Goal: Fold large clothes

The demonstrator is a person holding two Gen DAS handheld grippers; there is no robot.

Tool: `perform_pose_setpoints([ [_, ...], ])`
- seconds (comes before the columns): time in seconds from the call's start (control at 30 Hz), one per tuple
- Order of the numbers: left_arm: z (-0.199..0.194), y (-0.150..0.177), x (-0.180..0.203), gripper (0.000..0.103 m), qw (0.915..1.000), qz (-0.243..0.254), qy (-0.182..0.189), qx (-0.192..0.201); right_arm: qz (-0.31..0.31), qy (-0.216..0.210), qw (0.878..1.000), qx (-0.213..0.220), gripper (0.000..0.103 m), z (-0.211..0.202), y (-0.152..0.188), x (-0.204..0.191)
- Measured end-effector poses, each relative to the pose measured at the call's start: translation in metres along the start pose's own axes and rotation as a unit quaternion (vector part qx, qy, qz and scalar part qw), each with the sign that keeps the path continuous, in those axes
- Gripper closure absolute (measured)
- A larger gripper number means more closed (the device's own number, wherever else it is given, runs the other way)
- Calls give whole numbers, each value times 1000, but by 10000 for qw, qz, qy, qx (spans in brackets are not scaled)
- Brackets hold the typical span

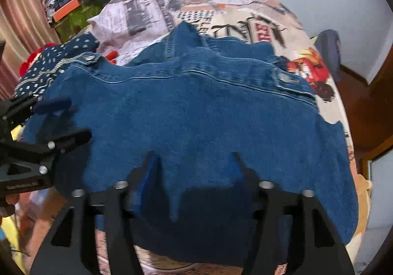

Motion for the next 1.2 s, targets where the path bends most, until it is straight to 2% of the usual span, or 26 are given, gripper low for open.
perform_pose_setpoints([
  [0.07,-5,11,-7,14,9997,-137,-80,174,62,440,9990,-82,29,0,8,16],
  [0.13,-10,21,-18,14,9991,-387,-66,171,132,654,9975,-227,29,1,18,34],
  [0.23,-18,35,-31,14,9978,-620,-147,202,635,514,9965,-156,28,-9,34,66],
  [0.3,-27,46,-39,14,9969,-677,-331,213,818,673,9943,-128,28,-18,42,83],
  [0.37,-37,53,-47,14,9959,-839,-250,222,918,754,9929,-63,28,-29,48,97],
  [0.47,-50,62,-61,14,9922,-1194,-284,221,963,808,9921,-9,28,-45,55,105],
  [0.6,-74,79,-82,14,9833,-1703,-610,214,773,1267,9888,-125,28,-63,59,98],
  [0.7,-84,92,-101,14,9745,-2144,-639,180,779,1195,9897,-106,28,-77,62,95],
  [0.83,-102,107,-115,14,9623,-2668,-432,306,877,1130,9897,79,28,-102,62,93],
  [0.97,-105,116,-113,14,9504,-3097,94,282,945,1088,9890,325,28,-119,56,89],
  [1.13,-89,120,-99,14,9271,-3620,952,169,917,1055,9893,411,28,-125,53,82],
  [1.2,-81,118,-91,14,9238,-3649,1150,127,858,1075,9896,412,28,-124,53,79],
])
Point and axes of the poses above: each gripper's, at about its wrist camera, not at the fingertips, and z roughly the way its jaws point, x to its right, y to its underside, the point moved 1 cm from there along z, roughly the way its jaws point, and after that the axes turned 8 degrees about x, right-handed, at the moved point
